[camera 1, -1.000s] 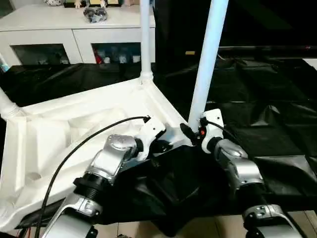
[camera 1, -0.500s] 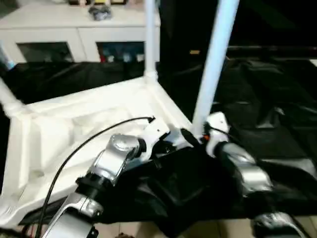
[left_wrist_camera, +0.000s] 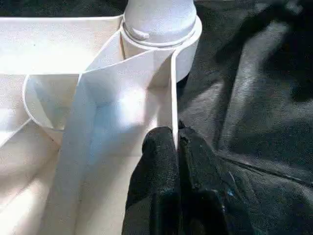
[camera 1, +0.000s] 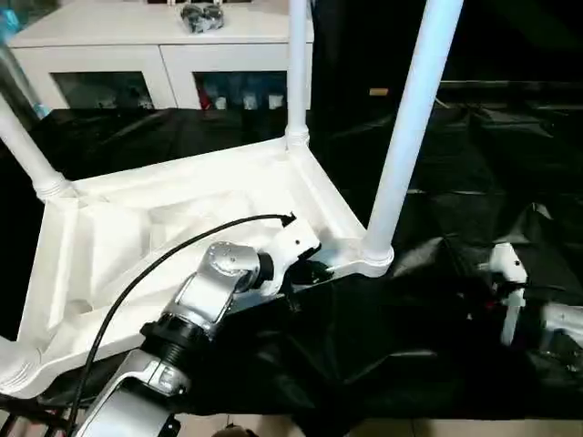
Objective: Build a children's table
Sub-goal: Rotate leg to tighten, then rotate table base
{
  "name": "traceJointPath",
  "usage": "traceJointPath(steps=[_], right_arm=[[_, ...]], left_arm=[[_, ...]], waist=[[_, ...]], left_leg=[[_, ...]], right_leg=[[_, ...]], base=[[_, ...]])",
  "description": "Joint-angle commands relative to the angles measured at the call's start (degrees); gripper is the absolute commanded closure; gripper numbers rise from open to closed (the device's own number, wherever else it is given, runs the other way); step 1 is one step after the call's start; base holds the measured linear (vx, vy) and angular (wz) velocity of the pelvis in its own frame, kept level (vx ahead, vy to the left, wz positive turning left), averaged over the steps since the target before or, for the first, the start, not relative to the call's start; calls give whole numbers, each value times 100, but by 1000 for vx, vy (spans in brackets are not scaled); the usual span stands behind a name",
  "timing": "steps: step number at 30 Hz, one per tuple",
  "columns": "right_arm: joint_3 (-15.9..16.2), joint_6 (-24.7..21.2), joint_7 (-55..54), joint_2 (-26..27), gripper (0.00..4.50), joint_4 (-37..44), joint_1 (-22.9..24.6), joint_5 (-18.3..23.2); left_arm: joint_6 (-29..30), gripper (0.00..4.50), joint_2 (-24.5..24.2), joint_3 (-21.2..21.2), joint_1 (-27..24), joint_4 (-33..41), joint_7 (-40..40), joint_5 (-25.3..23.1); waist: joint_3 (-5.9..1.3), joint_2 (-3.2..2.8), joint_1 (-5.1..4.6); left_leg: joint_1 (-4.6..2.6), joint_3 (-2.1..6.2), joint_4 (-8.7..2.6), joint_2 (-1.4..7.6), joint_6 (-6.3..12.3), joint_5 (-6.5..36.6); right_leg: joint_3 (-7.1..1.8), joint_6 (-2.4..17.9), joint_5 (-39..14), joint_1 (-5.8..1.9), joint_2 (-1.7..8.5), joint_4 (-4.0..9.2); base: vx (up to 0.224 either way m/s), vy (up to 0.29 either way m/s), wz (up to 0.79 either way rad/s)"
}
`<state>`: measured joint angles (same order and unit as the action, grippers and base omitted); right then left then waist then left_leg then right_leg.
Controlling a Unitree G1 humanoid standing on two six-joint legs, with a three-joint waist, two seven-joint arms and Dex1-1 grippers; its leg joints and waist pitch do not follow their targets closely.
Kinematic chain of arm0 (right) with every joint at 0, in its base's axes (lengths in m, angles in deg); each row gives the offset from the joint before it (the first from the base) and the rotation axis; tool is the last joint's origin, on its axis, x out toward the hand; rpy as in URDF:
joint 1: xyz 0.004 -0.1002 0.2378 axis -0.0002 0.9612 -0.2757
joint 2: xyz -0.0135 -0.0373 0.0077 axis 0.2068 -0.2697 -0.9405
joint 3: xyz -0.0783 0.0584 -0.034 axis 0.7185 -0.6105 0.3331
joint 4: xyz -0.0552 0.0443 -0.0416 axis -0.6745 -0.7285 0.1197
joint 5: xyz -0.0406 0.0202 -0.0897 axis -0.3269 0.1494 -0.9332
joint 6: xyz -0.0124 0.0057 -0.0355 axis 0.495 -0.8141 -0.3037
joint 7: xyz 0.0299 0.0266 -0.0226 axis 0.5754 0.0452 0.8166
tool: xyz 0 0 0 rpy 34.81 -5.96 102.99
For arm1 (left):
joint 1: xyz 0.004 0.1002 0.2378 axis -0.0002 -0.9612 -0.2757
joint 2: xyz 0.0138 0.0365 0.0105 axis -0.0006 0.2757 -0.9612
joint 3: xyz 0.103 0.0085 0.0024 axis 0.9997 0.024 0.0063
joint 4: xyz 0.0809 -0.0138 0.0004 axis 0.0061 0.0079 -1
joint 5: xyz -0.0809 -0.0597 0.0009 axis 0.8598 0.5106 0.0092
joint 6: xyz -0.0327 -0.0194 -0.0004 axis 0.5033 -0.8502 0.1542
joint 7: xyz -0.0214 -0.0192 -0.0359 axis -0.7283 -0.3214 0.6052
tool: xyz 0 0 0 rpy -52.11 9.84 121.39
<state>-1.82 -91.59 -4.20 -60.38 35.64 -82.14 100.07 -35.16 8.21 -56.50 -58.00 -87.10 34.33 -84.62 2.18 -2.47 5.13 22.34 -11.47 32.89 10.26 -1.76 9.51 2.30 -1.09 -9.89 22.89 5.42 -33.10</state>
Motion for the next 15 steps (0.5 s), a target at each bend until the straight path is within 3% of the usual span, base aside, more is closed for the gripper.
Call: traceJointPath(steps=[1, 2, 3, 5, 9, 11, 13, 14, 15], right_arm=[[90, -130, 21, 64, 73, 238, -24, 142], [185, -136, -28, 171, 71, 289, -90, 151], [242, -148, -54, 221, 71, 327, -121, 169], [481, -198, -165, 456, 71, 397, -278, 153], [616, -61, -476, 791, 71, 233, -529, -46], [688, 41, -729, 1056, 71, 36, -717, -180], [765, 124, -965, 1302, 71, -102, -852, -252], [821, 120, -1077, 1459, 71, -161, -923, -243], [821, 120, -1077, 1459, 71, -161, -923, -243]], left_arm=[[-262, 422, 126, -70, 24, 317, -105, 361], [-141, 394, 131, -125, 5, 443, -142, 457], [-74, 394, 134, -157, -9, 521, -171, 513], [368, 372, 60, -317, -82, 998, -141, 677], [890, 342, -227, -481, -251, 1650, -142, 762], [1443, 320, -564, -668, -506, 2301, -227, 885], [2025, 313, -979, -854, -878, 3066, -350, 1152], [2410, 297, -1282, -967, -1167, 3616, -439, 1355], [2410, 276, -1282, -967, -1167, 3616, -439, 1355]], waist=[[-312, 177, -8], [-322, 186, -5], [-323, 171, -8], [-323, 241, -23], [-309, 225, -77], [-312, 217, -94], [-312, 247, -156], [-316, 217, -166], [-319, 195, -162]], left_leg=[[-121, 129, -350, 289, 539, 1377], [-125, 129, -348, 294, 509, 1345], [-117, 134, -359, 301, 498, 1332], [-115, 132, -368, 329, 442, 1302], [-74, 144, -377, 294, 419, 1229], [-117, 130, -365, 292, 342, 1214], [-58, 143, -385, 276, 337, 1078], [-98, 134, -374, 280, 345, 1024], [-122, 131, -366, 286, 349, 969]], right_leg=[[-135, 1043, -1994, -182, 280, 453], [-138, 1101, -1906, -178, 288, 431], [-136, 1140, -1856, -185, 293, 429], [-133, 1267, -1551, -184, 279, 371], [-129, 1245, -1463, -206, 283, 342], [-143, 1238, -1458, -181, 282, 327], [-131, 1269, -1326, -218, 275, 299], [-134, 1310, -1196, -188, 248, 287], [-136, 1381, -1033, -182, 234, 267]], base=[[0, 0, 0], [0, 0, 0], [0, 0, 0], [0, 0, 0], [0, 0, 0], [0, 0, 0], [0, 0, 0], [0, 0, 0], [0, 0, 0]])
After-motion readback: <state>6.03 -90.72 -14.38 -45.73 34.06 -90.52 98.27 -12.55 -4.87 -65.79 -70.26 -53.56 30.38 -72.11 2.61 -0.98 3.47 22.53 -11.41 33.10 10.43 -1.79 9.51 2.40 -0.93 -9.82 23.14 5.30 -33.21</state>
